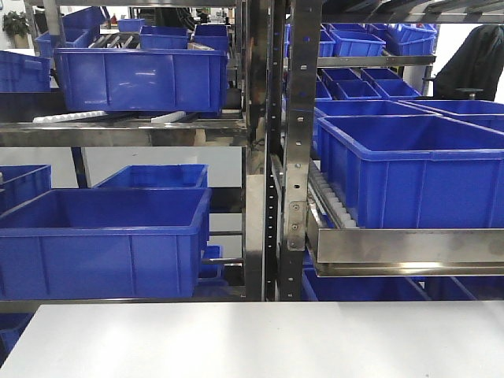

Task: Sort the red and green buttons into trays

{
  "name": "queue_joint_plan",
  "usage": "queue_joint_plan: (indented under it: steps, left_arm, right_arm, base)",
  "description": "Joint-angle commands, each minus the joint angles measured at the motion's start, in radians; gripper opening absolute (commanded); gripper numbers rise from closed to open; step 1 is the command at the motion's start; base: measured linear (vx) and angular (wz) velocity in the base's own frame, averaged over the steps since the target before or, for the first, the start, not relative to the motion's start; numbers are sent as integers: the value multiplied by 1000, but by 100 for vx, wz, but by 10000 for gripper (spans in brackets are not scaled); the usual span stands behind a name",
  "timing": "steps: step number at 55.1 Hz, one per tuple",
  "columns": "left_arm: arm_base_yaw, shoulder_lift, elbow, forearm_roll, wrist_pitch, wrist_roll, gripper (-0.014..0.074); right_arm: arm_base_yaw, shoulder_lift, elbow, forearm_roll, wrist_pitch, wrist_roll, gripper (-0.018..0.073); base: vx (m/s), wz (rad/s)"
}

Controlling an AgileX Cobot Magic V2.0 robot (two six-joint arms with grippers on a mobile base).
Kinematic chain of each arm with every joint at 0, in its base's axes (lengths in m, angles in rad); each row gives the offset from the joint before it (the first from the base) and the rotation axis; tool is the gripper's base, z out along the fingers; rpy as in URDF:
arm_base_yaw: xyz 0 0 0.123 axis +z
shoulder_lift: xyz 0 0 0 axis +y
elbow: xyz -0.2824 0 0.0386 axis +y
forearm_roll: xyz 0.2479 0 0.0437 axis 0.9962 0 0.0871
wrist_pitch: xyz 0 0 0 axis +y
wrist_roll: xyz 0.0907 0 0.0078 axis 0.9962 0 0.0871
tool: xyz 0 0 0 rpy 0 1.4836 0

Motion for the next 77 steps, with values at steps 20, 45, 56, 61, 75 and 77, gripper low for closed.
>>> queue_joint_plan:
  steps: [20,45,56,61,75,77]
  left_arm:
    - [3,-15,-23,-7,-80,-7,62]
    - [3,-15,-23,-7,-80,-7,62]
    - [3,-15,-23,-7,-86,-7,62]
    - [3,-15,-26,-7,-112,-7,62]
    - [3,-13,-49,-6,-273,-23,62]
    - [3,-8,-73,-6,-260,-20,62]
  right_arm:
    - [-4,-9,13,-5,-83,-3,-9]
    - [-4,-9,13,-5,-90,-3,-9]
    - [-4,-9,13,-5,-106,-3,-9]
    - [-4,-9,13,-5,-154,-3,-9]
    - [-4,4,-111,-6,-2,-3,-9]
    - [-4,22,-141,-6,53,-3,-9]
  base:
    - [0,0]
    - [0,0]
    - [0,0]
    - [0,0]
    - [0,0]
    - [0,0]
